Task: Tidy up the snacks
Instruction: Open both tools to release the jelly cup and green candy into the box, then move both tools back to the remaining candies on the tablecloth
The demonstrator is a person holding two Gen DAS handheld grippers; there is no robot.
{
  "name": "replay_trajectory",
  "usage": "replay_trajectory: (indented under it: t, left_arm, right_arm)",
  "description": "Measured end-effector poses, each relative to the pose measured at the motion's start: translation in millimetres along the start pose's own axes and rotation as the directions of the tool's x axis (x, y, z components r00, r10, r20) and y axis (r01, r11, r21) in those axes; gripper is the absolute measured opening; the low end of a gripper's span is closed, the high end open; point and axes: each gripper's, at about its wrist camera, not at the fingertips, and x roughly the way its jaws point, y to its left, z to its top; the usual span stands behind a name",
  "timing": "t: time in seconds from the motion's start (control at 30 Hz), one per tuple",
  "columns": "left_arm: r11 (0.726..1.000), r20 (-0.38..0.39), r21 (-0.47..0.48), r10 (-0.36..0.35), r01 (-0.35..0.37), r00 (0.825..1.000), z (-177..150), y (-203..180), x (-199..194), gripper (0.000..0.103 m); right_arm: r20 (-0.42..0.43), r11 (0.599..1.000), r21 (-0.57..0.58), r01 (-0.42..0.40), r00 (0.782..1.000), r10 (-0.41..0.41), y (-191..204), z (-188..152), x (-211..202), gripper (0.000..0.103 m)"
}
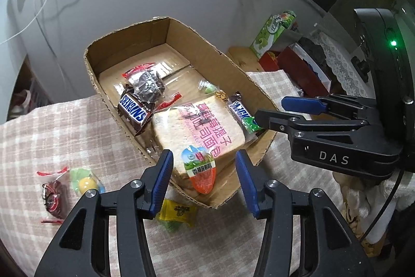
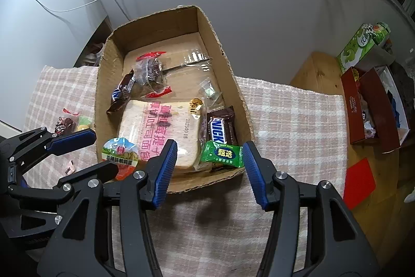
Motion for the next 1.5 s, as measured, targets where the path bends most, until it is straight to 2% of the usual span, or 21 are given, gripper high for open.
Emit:
replay_trajectory:
  t: [0.33, 0.6, 0.73, 0.77, 0.97, 1.17, 1.5]
  left_arm:
    - [0.999, 0.03, -0.041, 0.017, -0.016, 0.999, -7.3, 23.2, -26.9, 0.049]
    - [0.99, 0.07, -0.12, 0.086, -0.077, 0.994, -24.6, 76.0, -68.6, 0.049]
    - [0.974, 0.068, -0.192, 0.135, -0.12, 0.989, -37.6, 112.4, -82.3, 0.049]
    - [0.97, 0.086, -0.211, 0.139, -0.118, 0.987, -40.4, 118.1, -84.6, 0.049]
    - [0.958, 0.059, -0.251, 0.16, -0.141, 0.985, -67.3, 141.5, -94.3, 0.049]
    - [0.95, 0.029, -0.277, 0.16, -0.146, 0.987, -97.7, 149.3, -96.6, 0.049]
    - [0.945, 0.043, -0.303, 0.143, -0.124, 0.989, -90.5, 158.9, -81.3, 0.049]
  right_arm:
    - [0.039, 0.998, -0.03, -0.051, 0.998, 0.052, 26.4, -3.0, -24.8, 0.055]
    - [0.046, 0.989, -0.087, -0.121, 0.991, 0.125, 65.1, -16.3, -40.6, 0.055]
    - [0.029, 0.978, -0.132, -0.164, 0.985, 0.169, 89.2, -26.1, -43.8, 0.055]
    - [0.022, 0.974, -0.146, -0.173, 0.984, 0.178, 95.4, -28.7, -43.5, 0.055]
    - [-0.06, 0.949, -0.232, -0.212, 0.977, 0.204, 136.1, -47.7, -22.6, 0.055]
    - [-0.082, 0.948, -0.226, -0.226, 0.974, 0.212, 155.2, -51.0, -4.2, 0.055]
    - [-0.09, 0.956, -0.177, -0.233, 0.971, 0.22, 179.3, -25.4, 34.0, 0.055]
